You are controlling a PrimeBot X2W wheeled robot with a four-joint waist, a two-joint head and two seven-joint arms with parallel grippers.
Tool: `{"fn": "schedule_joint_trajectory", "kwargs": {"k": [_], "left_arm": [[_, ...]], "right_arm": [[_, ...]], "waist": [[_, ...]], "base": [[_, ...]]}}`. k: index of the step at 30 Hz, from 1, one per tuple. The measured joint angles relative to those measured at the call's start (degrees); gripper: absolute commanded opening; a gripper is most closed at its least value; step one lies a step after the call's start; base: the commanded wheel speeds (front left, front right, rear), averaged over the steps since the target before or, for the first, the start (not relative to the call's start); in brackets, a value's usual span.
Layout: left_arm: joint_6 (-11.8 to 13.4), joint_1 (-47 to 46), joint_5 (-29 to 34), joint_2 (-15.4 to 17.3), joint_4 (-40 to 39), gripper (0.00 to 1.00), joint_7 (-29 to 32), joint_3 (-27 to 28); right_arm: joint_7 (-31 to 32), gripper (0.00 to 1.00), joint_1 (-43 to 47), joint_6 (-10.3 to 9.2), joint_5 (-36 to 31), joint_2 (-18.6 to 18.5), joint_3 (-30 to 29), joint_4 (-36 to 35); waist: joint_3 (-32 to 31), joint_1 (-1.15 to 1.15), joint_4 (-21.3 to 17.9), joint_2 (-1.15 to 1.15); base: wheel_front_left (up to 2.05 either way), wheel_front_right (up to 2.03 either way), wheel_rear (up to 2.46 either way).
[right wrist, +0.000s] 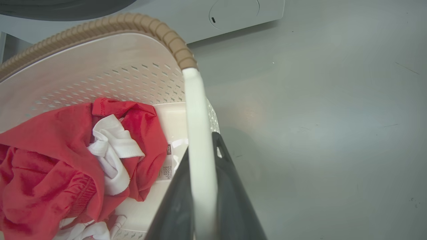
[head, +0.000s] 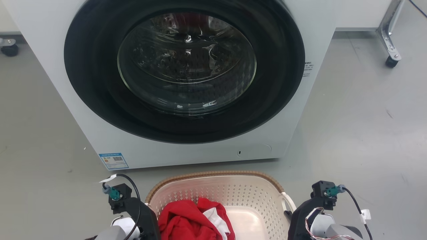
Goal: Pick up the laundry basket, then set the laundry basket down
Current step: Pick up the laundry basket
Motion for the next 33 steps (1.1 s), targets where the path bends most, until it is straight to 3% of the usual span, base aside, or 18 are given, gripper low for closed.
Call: {"fn": "schedule_joint_trajectory", "kwargs": {"k": [33], "left_arm": [[1.38,7.32,-0.62,-0.48,-0.02,0.00,2.90,-0.09]], "right_arm": [[1.54,0.00,5.77,0.75,0.24,0.40,0.88,1.43]], "waist": [[-8.20,0.00,0.73,0.01]], "base": [[0.00,0.00,0.00]]}}
